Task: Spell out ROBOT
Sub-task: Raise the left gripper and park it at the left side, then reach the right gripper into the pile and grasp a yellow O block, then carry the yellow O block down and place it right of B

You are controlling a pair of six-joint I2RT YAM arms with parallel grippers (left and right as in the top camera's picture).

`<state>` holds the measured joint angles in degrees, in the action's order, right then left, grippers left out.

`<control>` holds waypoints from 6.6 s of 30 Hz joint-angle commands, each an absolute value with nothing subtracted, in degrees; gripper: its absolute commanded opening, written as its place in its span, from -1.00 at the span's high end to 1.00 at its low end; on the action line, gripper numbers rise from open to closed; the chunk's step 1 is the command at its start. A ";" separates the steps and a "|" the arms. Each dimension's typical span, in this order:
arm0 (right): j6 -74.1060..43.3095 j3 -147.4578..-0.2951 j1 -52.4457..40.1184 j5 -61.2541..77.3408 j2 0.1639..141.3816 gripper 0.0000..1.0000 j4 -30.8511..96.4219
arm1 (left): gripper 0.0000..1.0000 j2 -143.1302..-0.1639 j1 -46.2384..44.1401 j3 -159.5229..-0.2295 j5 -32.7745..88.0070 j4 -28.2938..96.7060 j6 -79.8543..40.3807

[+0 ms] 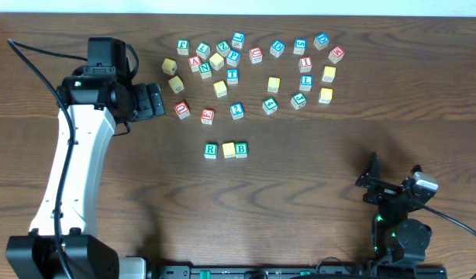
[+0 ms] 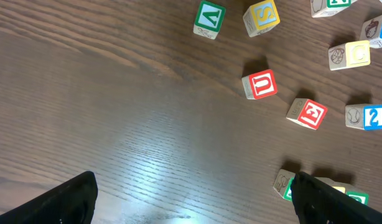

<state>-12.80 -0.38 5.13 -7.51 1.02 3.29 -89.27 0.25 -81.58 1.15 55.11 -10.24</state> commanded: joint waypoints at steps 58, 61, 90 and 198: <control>-9.43 -106.80 -13.61 15.27 116.88 -0.99 34.57 | -0.95 -88.95 0.36 -82.63 0.58 55.24 -9.45; -10.87 -106.80 -13.65 20.62 120.86 -0.88 31.03 | -0.95 -88.95 0.36 -82.63 0.58 55.24 -9.45; -26.96 -131.35 -22.55 -7.75 146.26 -0.01 57.69 | -0.95 -88.95 0.36 -82.63 0.58 55.24 -9.45; -27.18 -103.33 -34.17 0.16 129.71 0.13 67.99 | -0.96 -88.95 0.36 -82.63 0.58 55.24 -9.45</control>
<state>-26.68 -103.50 -34.30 1.02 130.41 67.85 -89.25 0.27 -81.58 1.13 55.13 -10.22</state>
